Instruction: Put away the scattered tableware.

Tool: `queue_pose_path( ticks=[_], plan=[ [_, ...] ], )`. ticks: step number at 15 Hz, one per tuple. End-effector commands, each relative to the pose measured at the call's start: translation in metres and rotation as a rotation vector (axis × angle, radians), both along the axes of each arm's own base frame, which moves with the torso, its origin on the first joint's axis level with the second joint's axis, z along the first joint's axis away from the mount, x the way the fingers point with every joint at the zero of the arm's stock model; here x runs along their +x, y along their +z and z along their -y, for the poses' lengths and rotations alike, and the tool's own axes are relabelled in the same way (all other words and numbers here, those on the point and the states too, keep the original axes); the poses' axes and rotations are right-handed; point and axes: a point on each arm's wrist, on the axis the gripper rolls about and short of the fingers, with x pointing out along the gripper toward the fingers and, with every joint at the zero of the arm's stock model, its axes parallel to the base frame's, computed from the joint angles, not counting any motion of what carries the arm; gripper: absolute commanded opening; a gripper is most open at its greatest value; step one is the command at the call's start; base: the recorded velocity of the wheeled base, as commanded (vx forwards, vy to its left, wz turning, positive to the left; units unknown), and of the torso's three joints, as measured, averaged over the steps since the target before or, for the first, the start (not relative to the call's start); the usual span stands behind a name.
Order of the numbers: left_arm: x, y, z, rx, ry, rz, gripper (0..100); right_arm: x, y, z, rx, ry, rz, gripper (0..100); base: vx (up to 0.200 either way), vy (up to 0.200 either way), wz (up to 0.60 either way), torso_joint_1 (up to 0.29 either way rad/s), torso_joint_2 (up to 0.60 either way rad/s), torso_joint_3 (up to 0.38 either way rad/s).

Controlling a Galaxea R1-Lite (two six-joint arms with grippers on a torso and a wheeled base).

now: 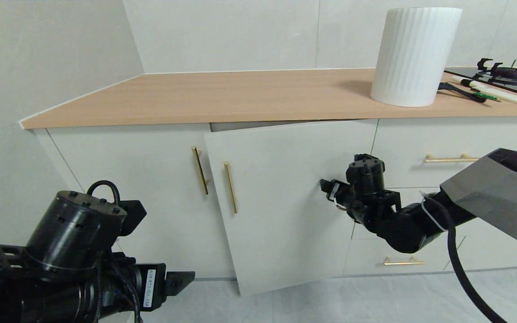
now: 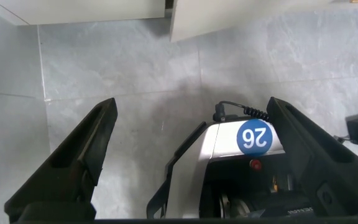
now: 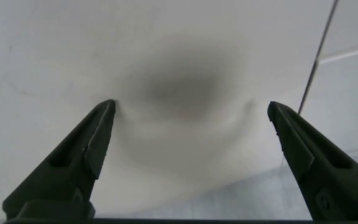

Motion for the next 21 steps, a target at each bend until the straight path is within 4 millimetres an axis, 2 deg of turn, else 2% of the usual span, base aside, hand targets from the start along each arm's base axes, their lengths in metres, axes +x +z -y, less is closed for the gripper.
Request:
queue_pose_path(
  ticks=[1,9,13,16,17,19,21],
  plan=[
    [0.0,0.0,0.0,0.001,0.001,-0.001,100,0.007,-0.008,-0.003,-0.014,-0.037,0.012,100,0.0,0.0,0.0,0.0,0.0,0.0],
    [0.0,-0.001,0.0,0.002,0.001,-0.002,100,0.025,-0.014,-0.003,-0.033,-0.152,0.052,100,0.0,0.0,0.0,0.0,0.0,0.0],
    [0.0,-0.001,0.0,0.002,0.001,-0.002,100,0.024,-0.009,-0.003,-0.03,-0.159,0.061,100,0.0,0.0,0.0,0.0,0.0,0.0],
    [0.0,0.0,0.0,0.001,0.001,-0.001,100,0.001,0.006,0.004,-0.019,-0.083,0.036,100,0.0,0.0,0.0,0.0,0.0,0.0],
    [0.0,0.0,0.0,0.0,0.001,0.0,100,-0.046,0.023,0.018,0.022,0.15,-0.035,100,0.0,0.0,0.0,0.0,0.0,0.0],
    [-0.001,0.001,0.0,-0.003,0.001,0.006,100,-0.081,0.04,0.033,0.047,0.382,-0.06,100,0.0,0.0,0.0,0.0,0.0,0.0],
    [-0.002,0.003,-0.001,-0.008,0.002,0.015,100,-0.085,0.047,0.041,-0.033,0.358,-0.028,100,0.0,0.0,0.0,0.0,0.0,0.0]
  ],
)
